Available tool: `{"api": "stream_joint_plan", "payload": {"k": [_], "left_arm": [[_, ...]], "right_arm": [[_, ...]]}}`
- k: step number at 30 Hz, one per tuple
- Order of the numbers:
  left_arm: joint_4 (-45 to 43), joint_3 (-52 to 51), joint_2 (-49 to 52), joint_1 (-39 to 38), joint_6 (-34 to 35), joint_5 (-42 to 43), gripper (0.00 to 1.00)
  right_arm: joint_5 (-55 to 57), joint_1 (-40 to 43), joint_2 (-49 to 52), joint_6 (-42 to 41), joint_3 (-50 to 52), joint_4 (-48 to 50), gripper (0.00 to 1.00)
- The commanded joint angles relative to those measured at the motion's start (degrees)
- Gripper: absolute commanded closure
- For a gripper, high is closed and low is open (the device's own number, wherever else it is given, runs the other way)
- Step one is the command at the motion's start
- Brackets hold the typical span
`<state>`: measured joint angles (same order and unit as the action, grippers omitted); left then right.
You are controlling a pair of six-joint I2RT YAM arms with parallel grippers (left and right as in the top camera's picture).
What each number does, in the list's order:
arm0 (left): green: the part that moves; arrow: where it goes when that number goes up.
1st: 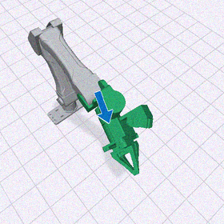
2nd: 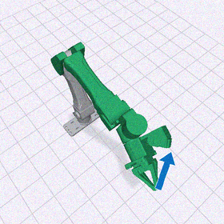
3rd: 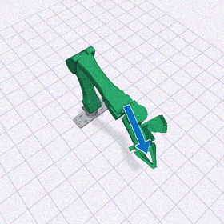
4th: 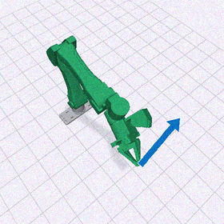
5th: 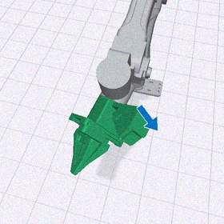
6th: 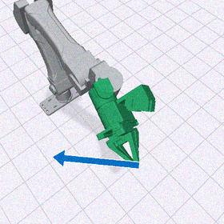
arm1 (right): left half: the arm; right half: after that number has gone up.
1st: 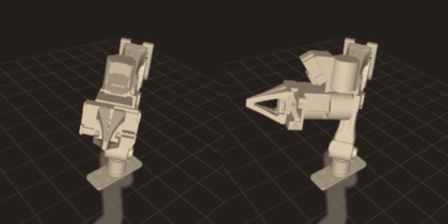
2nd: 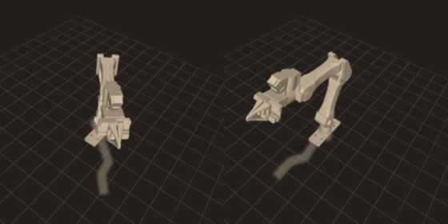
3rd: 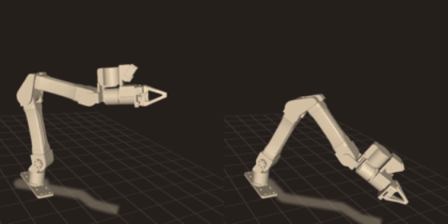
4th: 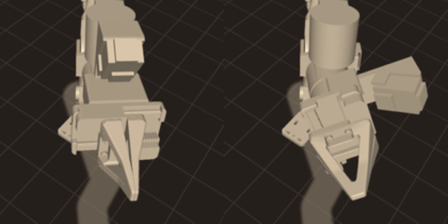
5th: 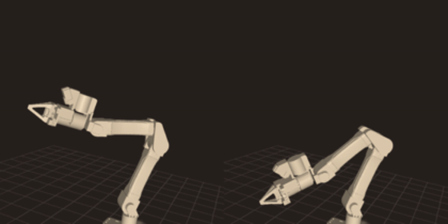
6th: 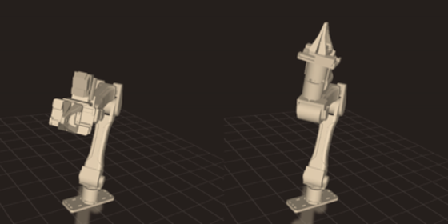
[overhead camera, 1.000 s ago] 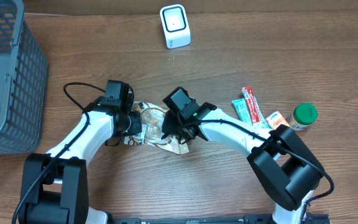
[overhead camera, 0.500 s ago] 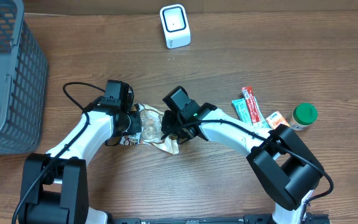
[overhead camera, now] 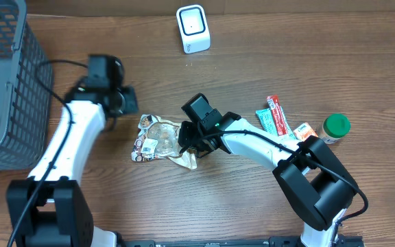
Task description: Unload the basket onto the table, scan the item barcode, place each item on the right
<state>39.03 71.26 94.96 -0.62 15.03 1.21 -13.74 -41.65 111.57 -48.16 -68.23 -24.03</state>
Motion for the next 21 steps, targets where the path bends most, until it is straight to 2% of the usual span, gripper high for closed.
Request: {"api": "stream_joint_plan", "payload": {"k": [1,2,3,6,11,18,21], "left_arm": [[0.31,2.99,0.02,2.80,0.85,-1.18,0.25],[-0.09,2.99,0.02,3.34,0.83,-1.51,0.08],[-0.17,2.99,0.02,3.85,0.83,-1.70,0.00],[-0.09,2.99,0.07,4.63,0.85,-1.66,0.00],[-0.07,2.99,0.07,4.61,0.85,-1.66,0.00],[-0.07,2.99,0.07,4.59,0.85,-1.66,0.00],[-0.09,2.99,0.07,4.57,0.85,-1.66,0.00]], "right_arm": [[-0.26,0.33,0.52,0.48,0.02,0.74,0.96],[-0.26,0.33,0.52,1.20,0.02,1.29,0.96],[-0.31,0.37,0.50,2.84,-0.02,1.88,0.96],[0.37,0.70,-0.33,6.45,-0.35,3.19,0.96],[8.41,1.66,-5.05,16.61,-5.03,0.96,0.96],[30.32,1.66,-9.35,40.15,-23.76,-12.39,0.96],[40.83,1.66,-9.35,54.18,-30.91,-10.05,0.96]]}}
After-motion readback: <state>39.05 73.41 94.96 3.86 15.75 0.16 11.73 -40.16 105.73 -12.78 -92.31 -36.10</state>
